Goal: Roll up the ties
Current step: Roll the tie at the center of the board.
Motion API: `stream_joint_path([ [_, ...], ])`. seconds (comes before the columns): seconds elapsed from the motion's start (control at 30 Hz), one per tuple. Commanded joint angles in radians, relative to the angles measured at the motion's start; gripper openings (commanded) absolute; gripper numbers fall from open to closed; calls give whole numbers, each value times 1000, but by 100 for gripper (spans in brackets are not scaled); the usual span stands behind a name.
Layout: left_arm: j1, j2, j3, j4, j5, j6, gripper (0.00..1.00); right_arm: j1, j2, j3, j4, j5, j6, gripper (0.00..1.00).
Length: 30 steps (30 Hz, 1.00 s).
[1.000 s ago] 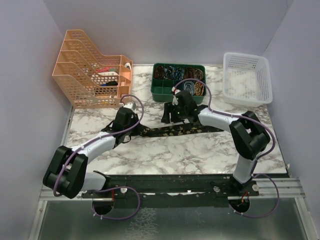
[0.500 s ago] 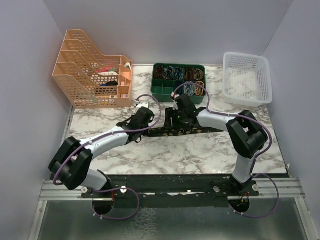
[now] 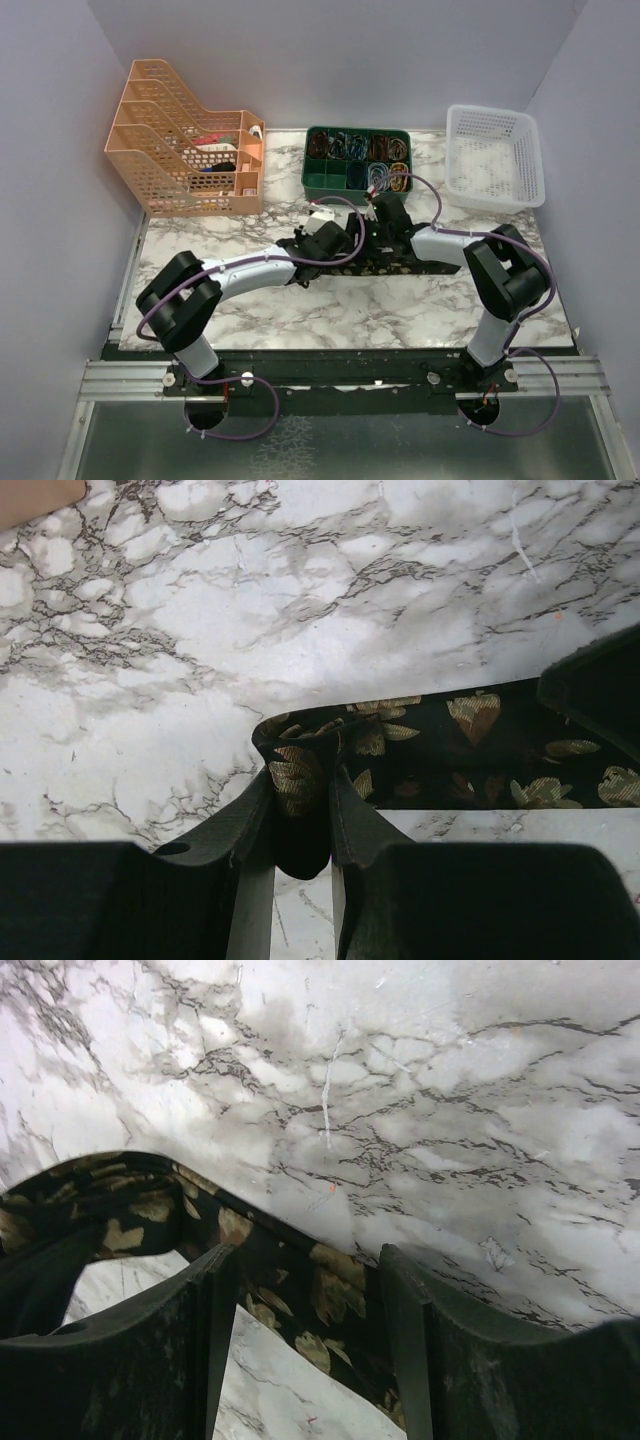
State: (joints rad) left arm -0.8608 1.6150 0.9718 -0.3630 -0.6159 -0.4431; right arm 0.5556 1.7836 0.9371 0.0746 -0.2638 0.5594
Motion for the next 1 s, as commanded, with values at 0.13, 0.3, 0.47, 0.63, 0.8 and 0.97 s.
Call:
stream_joint_path([
  [0.13,-90,113,118,-92,-113,20,1,-42,-15,-63,84,-92,100,64],
  [0.3,-127,184,186,-123,-136,14,6,-51,-15,-72,89,-102,107,64],
  [0.47,-152,235,228,-146,-132,10,21,-58,-8,-75,90,-107,110,63],
  [0.63,-162,246,260,-143,-96,4,42,-64,-8,-81,80,-87,110,64],
  [0.8,-165,266,297,-137,-50,-2,45,-69,-16,-73,58,-65,95,64],
  [0.97,-167,283,323,-134,-11,-4,46,-75,-49,-70,15,-6,77,65],
])
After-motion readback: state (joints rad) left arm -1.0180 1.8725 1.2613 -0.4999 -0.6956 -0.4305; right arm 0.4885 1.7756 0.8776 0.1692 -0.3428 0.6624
